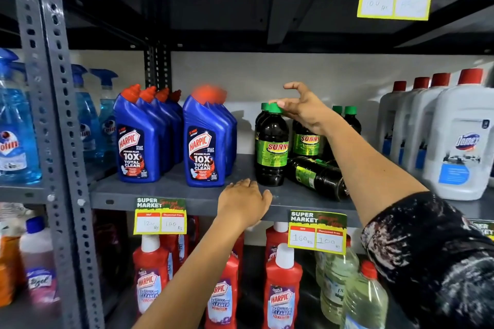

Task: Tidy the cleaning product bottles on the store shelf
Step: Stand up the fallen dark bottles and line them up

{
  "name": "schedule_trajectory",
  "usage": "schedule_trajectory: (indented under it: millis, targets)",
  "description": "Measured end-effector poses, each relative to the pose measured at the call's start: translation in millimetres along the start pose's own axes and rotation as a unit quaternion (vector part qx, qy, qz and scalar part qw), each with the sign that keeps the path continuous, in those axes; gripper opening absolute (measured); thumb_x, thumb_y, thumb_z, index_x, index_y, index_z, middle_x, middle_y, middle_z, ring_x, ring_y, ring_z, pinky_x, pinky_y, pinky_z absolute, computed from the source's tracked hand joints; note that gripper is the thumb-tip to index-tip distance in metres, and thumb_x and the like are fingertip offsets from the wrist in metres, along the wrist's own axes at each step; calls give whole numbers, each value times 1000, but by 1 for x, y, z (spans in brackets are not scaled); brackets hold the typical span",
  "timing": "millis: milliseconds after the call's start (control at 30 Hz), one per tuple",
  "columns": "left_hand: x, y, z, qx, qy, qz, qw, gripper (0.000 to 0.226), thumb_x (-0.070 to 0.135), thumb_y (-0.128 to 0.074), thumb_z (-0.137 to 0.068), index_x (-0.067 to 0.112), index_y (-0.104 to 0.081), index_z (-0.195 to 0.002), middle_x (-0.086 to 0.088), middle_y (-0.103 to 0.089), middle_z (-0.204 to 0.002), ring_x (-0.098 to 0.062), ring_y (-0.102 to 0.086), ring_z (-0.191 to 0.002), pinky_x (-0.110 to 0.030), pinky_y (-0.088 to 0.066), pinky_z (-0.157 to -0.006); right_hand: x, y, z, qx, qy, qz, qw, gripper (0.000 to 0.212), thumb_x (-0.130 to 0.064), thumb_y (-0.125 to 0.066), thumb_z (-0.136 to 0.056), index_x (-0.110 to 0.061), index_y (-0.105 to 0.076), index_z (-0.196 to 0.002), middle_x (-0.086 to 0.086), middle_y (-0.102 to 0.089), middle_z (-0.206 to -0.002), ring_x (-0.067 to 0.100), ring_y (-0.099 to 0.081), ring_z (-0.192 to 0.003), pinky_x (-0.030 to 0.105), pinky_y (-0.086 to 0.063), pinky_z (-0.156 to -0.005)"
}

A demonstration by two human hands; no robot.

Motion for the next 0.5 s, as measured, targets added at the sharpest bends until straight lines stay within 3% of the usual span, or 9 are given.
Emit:
schedule_trajectory:
  millis: [200, 300, 333, 400, 467, 500]
  targets:
    - [0, 2, -1, -7, 3, -4, 1000, 63, 45, -19, -98, 10, -28, -149, -9, -24, -158, -22, -23, -146, -36, -18, -117, -2, 2, 2, -8, -4, 14, 1000, 47, -6, -58, -91, -11, -37, -133, 16, -66, -112, 22, -65, -101, 25, -53, -94]
    - [0, 3, -2, -31, 21, -1, 999, 66, 50, -21, -97, 10, -28, -149, -8, -22, -159, -22, -22, -146, -37, -17, -117, 18, 27, 8, 51, -46, 123, 990, 55, -25, -57, -94, -9, -33, -141, 12, -62, -110, 24, -61, -106, 33, -46, -98]
    - [1, 3, -2, -49, 28, 4, 998, 70, 55, -21, -96, 10, -29, -148, -9, -22, -159, -23, -22, -146, -38, -18, -117, 27, 35, 11, 52, -73, 210, 974, 61, -29, -57, -93, -7, -30, -144, 12, -60, -114, 24, -58, -107, 34, -44, -97]
    - [5, 3, -7, -94, 49, 19, 994, 82, 68, -17, -90, 12, -32, -147, -12, -25, -157, -26, -25, -144, -42, -22, -115, 53, 42, 24, -5, -151, 398, 905, 79, -36, -61, -89, -5, -20, -149, 14, -46, -141, 28, -46, -128, 38, -37, -107]
    - [10, 1, -12, -117, 67, 14, 991, 90, 75, -14, -85, 14, -32, -148, -14, -27, -156, -28, -27, -143, -44, -21, -114, 83, 34, 46, -91, -230, 482, 840, 93, -42, -66, -84, -4, -13, -150, 13, -24, -158, 32, -31, -141, 41, -30, -114]
    - [11, 0, -14, -115, 71, 5, 991, 92, 77, -14, -84, 15, -28, -150, -14, -26, -157, -28, -26, -144, -44, -20, -114, 94, 27, 54, -114, -249, 496, 824, 95, -44, -68, -81, -4, -17, -150, 13, -25, -158, 32, -32, -141, 40, -32, -113]
Point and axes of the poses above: each hand's wrist, its own z-axis away from the middle knuckle, its own y-axis out of the back of the hand, x = y × z, the point moved 10 cm from there along -z, towards the middle knuckle
